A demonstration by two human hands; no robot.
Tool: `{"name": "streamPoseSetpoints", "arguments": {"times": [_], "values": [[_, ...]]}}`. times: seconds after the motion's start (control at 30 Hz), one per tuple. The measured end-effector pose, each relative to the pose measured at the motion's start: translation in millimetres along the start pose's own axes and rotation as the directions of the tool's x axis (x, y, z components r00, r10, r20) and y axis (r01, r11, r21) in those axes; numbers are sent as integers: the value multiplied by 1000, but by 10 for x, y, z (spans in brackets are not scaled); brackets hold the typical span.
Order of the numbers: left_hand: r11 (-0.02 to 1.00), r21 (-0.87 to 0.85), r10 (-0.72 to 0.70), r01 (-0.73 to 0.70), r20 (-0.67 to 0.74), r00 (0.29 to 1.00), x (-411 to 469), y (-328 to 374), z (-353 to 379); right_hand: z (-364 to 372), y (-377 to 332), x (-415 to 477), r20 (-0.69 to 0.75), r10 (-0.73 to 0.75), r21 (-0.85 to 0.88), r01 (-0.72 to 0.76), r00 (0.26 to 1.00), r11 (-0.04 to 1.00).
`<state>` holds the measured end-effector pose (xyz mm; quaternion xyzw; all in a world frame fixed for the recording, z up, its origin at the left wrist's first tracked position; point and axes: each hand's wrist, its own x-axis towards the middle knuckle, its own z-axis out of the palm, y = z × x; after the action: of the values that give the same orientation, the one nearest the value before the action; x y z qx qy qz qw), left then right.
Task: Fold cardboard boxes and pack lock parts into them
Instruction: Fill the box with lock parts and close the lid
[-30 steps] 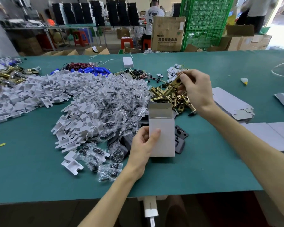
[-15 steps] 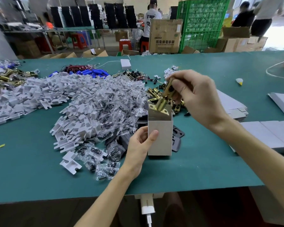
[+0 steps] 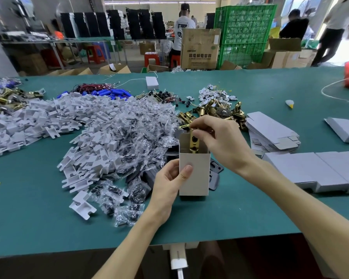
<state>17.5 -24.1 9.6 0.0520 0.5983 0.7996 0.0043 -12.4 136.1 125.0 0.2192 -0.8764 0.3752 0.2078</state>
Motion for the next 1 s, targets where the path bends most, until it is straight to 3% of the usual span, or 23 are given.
{"name": "streamPoseSetpoints", "arguments": {"times": [0.2, 0.47, 0.6, 0.77, 1.0], "values": [[1000, -22, 1, -1, 14, 1000, -6, 10, 4, 93, -57, -74, 90, -36, -82, 44, 995, 996], [999, -50, -15, 18, 58, 998, -6, 9, -15, 23, -133, 13, 352, 50, -284, 55, 935, 957], [998, -60, -4, 9, 78, 997, -4, 14, -22, -56, -173, 80, 361, 61, -285, 48, 931, 957], [999, -48, 10, -6, 93, 996, 4, -2, -42, -25, -242, 38, 518, 147, -426, 105, 843, 899], [998, -65, 17, -11, 98, 995, -5, -1, -38, -33, -265, 56, 535, 136, -402, 110, 834, 909]]}}
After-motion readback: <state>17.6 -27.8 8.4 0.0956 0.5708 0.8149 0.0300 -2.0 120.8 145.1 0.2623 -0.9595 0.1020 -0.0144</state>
